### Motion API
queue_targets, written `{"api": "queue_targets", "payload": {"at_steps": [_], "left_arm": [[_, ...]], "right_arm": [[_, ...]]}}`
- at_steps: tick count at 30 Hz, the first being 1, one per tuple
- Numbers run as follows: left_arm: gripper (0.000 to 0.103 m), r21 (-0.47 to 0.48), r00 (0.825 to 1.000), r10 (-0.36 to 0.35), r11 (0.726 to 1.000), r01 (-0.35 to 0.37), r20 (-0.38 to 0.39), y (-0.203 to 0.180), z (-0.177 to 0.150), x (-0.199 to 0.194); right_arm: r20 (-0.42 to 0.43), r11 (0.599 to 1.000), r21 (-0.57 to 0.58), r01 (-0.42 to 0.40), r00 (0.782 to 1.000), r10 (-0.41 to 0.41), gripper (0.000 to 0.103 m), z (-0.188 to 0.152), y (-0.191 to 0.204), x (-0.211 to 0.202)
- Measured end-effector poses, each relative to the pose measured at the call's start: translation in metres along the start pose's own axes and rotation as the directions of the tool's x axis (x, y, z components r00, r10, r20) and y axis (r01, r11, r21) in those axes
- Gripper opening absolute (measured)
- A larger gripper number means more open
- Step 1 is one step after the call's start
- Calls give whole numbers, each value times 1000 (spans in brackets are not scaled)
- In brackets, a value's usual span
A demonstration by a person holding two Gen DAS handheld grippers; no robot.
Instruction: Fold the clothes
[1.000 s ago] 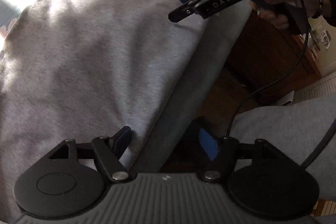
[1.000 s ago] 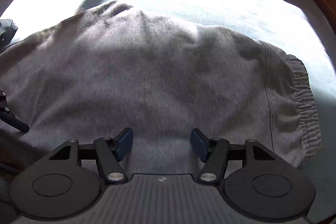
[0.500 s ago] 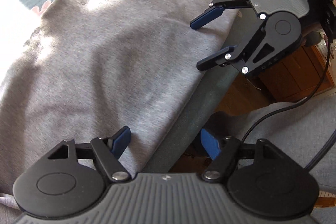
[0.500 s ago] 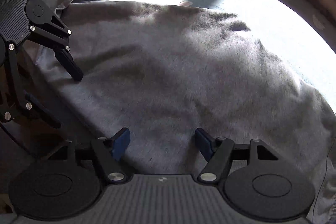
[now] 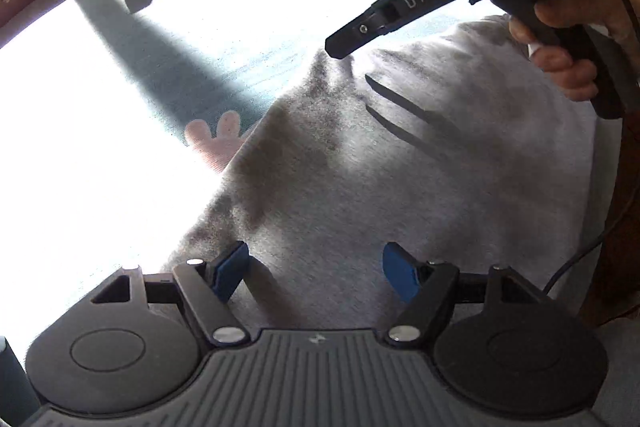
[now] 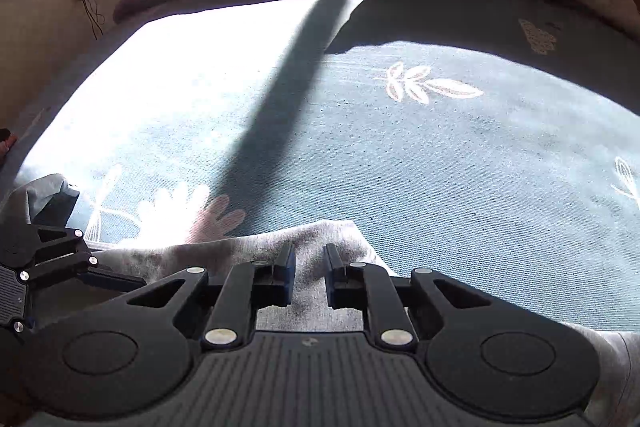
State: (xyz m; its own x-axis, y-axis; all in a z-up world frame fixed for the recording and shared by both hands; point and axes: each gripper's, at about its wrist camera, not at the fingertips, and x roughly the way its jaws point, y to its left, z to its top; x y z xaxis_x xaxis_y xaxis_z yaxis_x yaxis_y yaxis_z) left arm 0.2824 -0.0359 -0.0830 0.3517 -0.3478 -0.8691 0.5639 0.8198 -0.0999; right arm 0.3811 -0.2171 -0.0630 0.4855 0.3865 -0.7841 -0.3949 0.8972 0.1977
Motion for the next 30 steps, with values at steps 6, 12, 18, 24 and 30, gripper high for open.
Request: {"api": "queue_targets", "payload": {"at_steps": [6, 12, 18, 24, 30], "left_arm": [[79, -15, 1000, -23, 1000, 23, -11, 5, -14, -9], [78, 61, 997, -81, 995, 81, -13, 1, -5, -11], [78, -11, 992, -122, 993, 121, -27, 9, -13, -3], [82, -26, 991, -133, 991, 132, -29, 7, -13, -3], [83, -46, 991, -125, 991, 123, -42, 5, -9, -3]], "right_arm": [[-74, 1000, 9, -11, 997, 11, 18, -5, -2, 48], [-53, 999, 28, -31, 998, 32, 35, 11, -21, 17], [-182, 978, 53, -204, 961, 210, 41, 29, -68, 49], [-303, 838, 306, -451, 789, 535, 42, 40, -118, 83], [-361, 764, 367, -531, 675, 643, 39, 42, -126, 110]]}}
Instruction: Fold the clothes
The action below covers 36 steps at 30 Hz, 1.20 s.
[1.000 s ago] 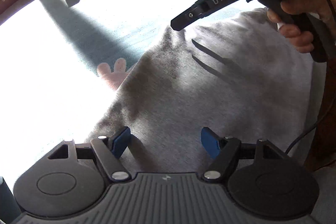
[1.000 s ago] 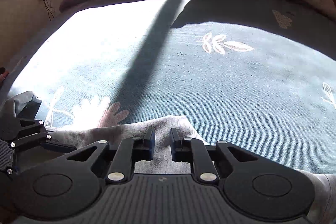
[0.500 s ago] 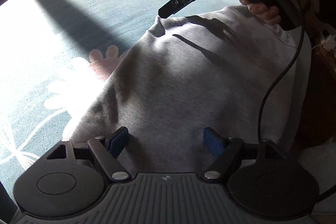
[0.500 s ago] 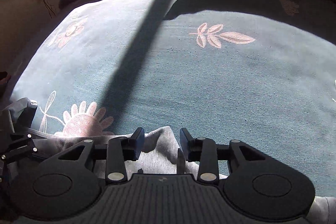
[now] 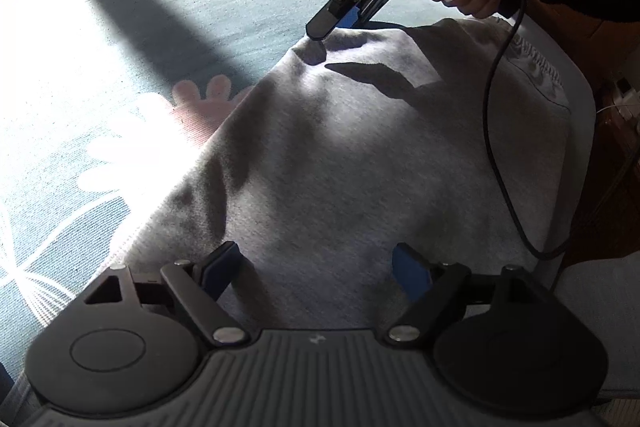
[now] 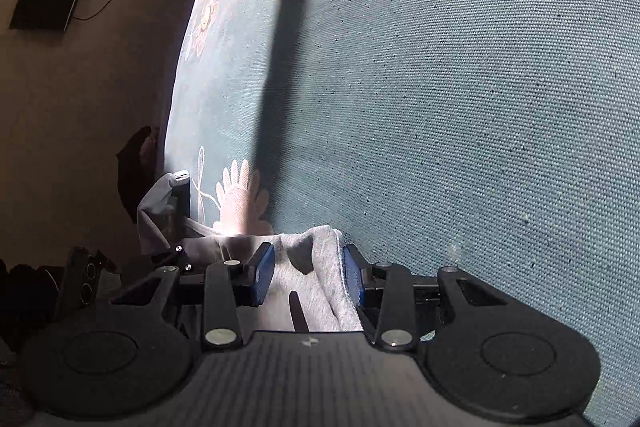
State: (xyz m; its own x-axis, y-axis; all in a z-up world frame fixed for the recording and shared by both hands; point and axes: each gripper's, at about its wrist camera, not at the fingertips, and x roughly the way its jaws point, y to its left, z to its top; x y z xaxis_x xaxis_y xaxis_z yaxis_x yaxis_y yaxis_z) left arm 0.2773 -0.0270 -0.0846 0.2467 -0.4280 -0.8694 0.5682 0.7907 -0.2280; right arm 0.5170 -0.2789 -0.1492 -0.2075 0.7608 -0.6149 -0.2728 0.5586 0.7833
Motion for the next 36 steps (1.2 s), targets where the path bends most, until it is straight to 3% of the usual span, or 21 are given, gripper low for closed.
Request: {"api": "queue_targets", "payload": {"at_steps": [3, 8, 12, 17, 22, 25, 28, 30, 33, 36], "left_arm": [[83, -8, 1000, 5, 1000, -5, -15, 2, 4, 3], [83, -42, 1000, 18, 999, -19, -23, 4, 18, 5], [83, -24, 1000, 20, 1000, -20, 12, 5, 32, 5], [83, -12, 999, 42, 999, -42, -33, 16, 23, 10], [83, -14, 994, 82, 996, -83, -68, 22, 12, -3], [83, 1, 993, 98, 995, -98, -72, 19, 8, -9], [83, 1, 984, 134, 991, -134, -122, 21, -2, 1], [84, 51, 983, 156, 987, -151, -96, 16, -12, 2], [83, 95, 974, 186, 980, -174, -132, 6, -10, -1], [83, 148, 982, 160, 978, -144, -101, -6, 1, -7]], "right_arm": [[-18, 997, -64, 33, 999, -34, 12, 5, 8, 8], [41, 974, -201, 106, 994, -99, 11, 2, 40, 4], [167, 967, -232, 110, 983, -72, 9, 11, 57, -10], [226, 961, -178, 213, 959, -171, 17, 3, 65, -33], [194, 935, -161, 317, 939, -285, 29, -54, 78, -44], [198, 913, -139, 383, 914, -354, 39, -86, 83, -36], [249, 894, -83, 441, 878, -409, 45, -103, 76, -30], [282, 889, -39, 456, 859, -428, 56, -107, 67, -26], [291, 893, 14, 449, 853, -433, 58, -107, 64, -24], [336, 874, 33, 485, 818, -466, 61, -128, 86, -35]]}}
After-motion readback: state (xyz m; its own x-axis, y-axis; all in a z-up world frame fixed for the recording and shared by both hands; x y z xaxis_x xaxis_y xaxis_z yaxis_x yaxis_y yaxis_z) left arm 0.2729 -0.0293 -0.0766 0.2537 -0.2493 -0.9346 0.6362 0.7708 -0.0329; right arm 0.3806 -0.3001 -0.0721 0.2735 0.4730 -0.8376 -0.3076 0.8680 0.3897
